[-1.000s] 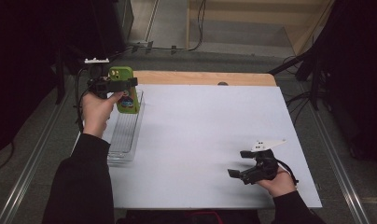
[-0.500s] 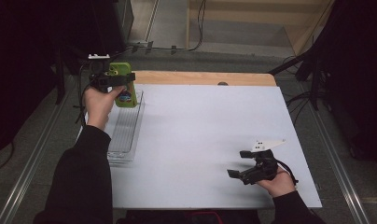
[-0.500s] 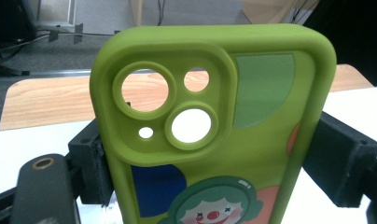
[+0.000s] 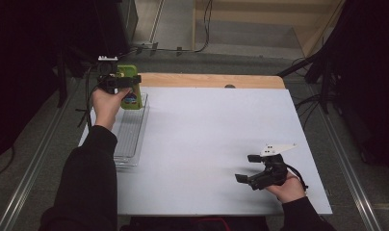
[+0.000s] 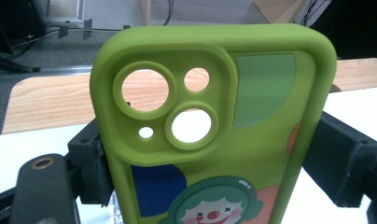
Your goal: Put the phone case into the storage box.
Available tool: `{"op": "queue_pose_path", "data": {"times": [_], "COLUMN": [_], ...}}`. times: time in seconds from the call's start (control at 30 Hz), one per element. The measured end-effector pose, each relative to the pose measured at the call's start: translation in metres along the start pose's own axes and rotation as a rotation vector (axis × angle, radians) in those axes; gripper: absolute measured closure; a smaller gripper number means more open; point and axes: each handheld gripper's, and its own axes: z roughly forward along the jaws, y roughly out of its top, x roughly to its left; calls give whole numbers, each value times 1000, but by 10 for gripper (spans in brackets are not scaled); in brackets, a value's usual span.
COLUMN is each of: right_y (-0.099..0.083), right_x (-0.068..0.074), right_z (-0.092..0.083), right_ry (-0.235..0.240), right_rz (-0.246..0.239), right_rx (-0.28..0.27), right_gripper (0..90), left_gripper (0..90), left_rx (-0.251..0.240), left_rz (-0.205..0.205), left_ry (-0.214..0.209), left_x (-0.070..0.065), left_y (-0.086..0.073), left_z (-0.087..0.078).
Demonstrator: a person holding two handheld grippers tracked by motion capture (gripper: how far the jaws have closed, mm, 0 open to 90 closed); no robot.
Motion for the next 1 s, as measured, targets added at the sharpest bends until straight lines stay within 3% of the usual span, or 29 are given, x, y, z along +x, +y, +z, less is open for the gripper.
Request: {"op": "queue_pose_path", "data": {"times": [0.27, 0.77, 1.0], "right_y": [0, 0, 0], "right_x": [1, 0, 0], "right_z": [2, 3, 4], "right_ry": [3, 2, 4], "right_rz": [-9, -3, -1], "right_rx": [6, 22, 25], "right_gripper": [3, 3, 3], "left_gripper": [167, 165, 161], "left_rx": [-8, -18, -7], "left_rz": [14, -21, -5], "left_ry": [3, 16, 21], "left_x": [1, 13, 14], "left_y": [-4, -20, -25], "left_z": [9, 22, 29]}}
